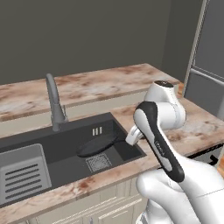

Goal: Move the pot and pan from the stove into the sink.

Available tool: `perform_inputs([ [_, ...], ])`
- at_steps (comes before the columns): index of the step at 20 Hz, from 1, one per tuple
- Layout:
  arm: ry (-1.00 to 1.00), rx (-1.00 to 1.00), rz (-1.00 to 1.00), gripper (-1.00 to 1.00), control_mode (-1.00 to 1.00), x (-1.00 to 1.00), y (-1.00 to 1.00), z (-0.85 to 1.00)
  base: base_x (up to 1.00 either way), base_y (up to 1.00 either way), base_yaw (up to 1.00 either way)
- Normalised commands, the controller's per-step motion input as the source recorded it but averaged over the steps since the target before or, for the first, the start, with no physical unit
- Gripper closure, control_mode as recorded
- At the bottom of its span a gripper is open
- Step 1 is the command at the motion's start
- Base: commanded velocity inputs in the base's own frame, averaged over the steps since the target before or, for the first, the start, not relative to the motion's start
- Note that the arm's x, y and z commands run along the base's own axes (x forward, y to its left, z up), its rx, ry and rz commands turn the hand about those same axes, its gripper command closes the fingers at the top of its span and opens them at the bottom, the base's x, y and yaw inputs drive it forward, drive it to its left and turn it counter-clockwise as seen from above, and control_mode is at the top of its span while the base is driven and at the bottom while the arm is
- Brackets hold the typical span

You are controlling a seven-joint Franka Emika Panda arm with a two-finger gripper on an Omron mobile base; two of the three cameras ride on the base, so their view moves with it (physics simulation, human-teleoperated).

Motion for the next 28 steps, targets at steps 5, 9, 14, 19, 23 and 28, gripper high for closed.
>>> perform_inputs([
  [5,0.10,0.04,0.17,1.00,-1.00,0.00,0.08,-0.25,0.00,0.00,0.00],
  [9,0.07,0.05,0.17,1.00,-1.00,0.00,0.00,-0.15,0.00,0.00,0.00],
  [14,0.00,-0.01,0.01,1.00,-1.00,0.02,0.01,-0.04,0.00,0.00,0.00],
  [19,0.00,-0.04,0.00,1.00,-1.00,0.20,0.08,-0.13,0.00,0.00,0.00],
  [23,0.00,-0.03,-0.01,1.00,-1.00,0.31,0.01,-0.14,0.00,0.00,0.00],
  [28,0.00,-0.02,-0.02,1.00,-1.00,0.37,0.00,-0.20,0.00,0.00,0.00],
])
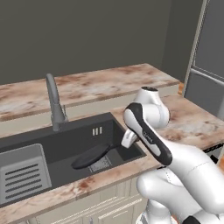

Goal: Move the pot and pan from the stove into the sink.

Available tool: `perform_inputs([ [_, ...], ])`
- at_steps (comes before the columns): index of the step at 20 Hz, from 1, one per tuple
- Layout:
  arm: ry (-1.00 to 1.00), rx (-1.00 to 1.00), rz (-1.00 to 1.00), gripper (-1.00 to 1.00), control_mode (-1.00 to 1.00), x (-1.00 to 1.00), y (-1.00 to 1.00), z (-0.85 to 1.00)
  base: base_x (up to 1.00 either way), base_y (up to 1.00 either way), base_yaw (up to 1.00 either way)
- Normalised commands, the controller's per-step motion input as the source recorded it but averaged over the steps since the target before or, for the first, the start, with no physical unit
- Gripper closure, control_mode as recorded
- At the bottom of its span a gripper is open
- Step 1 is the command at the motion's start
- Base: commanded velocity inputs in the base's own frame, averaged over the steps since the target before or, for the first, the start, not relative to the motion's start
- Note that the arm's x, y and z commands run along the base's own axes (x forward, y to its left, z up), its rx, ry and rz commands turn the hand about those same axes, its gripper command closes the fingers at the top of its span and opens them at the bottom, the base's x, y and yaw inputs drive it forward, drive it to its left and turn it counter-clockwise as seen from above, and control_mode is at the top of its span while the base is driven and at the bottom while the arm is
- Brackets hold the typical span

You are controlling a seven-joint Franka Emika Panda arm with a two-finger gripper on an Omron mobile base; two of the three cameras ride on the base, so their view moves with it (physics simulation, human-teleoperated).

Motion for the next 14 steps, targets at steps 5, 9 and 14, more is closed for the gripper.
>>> perform_inputs([
  [5,0.00,-0.01,-0.01,1.00,-1.00,0.44,0.01,-0.31,0.00,0.00,0.00],
  [9,0.00,-0.05,0.00,1.00,-1.00,0.40,0.11,-0.46,0.00,0.00,0.00],
  [14,0.00,-0.08,0.00,1.00,-1.00,0.26,0.20,-0.56,0.00,0.00,0.00],
])
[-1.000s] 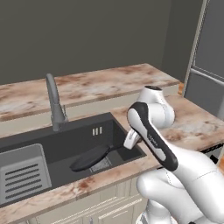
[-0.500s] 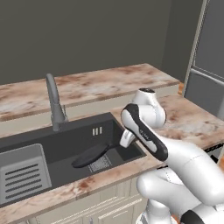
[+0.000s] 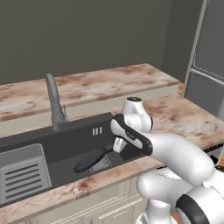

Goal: Move the pot and pan from the stove into the sink.

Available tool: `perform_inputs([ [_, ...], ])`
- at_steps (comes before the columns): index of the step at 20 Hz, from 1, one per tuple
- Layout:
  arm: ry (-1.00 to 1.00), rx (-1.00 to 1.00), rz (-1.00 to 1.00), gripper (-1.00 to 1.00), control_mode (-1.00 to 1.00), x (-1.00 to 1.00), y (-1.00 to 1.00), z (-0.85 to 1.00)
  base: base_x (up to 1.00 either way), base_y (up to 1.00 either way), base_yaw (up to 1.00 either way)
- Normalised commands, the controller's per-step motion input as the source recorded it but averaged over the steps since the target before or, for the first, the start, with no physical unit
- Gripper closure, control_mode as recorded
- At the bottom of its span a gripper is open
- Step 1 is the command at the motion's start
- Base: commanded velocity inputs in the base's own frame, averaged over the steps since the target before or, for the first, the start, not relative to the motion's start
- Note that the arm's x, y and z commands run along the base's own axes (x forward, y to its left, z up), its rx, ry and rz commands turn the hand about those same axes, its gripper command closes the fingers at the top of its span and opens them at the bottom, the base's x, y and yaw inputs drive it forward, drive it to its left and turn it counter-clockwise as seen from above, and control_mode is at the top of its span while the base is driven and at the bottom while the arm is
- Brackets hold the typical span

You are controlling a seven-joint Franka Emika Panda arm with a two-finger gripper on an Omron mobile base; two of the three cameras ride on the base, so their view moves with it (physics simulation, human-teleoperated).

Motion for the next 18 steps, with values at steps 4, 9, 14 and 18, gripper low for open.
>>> perform_inputs([
  [4,0.00,-0.07,-0.01,1.00,-1.00,0.36,0.20,-0.34,0.00,0.00,0.00],
  [9,0.00,-0.06,-0.03,1.00,-1.00,0.41,0.13,-0.22,0.00,0.00,0.00],
  [14,0.00,-0.05,-0.04,1.00,-1.00,0.51,0.06,-0.22,0.00,0.00,0.00],
  [18,0.00,-0.07,-0.03,1.00,-1.00,0.33,0.06,-0.30,0.00,0.00,0.00],
])
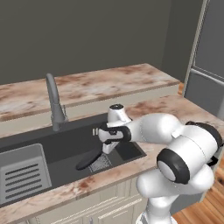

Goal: Move the pot and pan from the stove into the sink.

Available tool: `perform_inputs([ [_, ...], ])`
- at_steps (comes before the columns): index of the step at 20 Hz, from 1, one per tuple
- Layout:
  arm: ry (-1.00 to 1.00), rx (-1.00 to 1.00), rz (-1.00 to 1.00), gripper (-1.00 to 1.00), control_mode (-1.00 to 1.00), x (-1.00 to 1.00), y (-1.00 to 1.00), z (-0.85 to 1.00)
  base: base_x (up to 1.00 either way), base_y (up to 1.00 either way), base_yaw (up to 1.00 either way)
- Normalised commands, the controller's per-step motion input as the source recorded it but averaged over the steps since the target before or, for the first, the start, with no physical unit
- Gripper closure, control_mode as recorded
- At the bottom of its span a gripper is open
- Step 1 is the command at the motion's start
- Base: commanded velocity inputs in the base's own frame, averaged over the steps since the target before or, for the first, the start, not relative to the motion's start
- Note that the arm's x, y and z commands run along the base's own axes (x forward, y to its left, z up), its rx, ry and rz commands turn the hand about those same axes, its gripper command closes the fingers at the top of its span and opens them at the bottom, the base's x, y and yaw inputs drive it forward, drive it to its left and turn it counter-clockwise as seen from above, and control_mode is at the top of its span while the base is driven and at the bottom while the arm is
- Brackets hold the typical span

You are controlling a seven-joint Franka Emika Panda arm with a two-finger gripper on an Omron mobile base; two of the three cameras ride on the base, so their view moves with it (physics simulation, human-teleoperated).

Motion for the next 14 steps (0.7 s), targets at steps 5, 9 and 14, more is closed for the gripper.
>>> perform_inputs([
  [5,0.00,0.00,0.00,1.00,-1.00,0.00,0.00,-0.01,0.00,0.00,0.00],
  [9,0.00,0.00,0.00,-1.00,-1.00,0.00,0.00,0.00,0.00,0.00,0.00],
  [14,0.02,0.02,0.00,-1.00,-1.00,0.01,0.00,0.10,0.00,0.00,0.00],
])
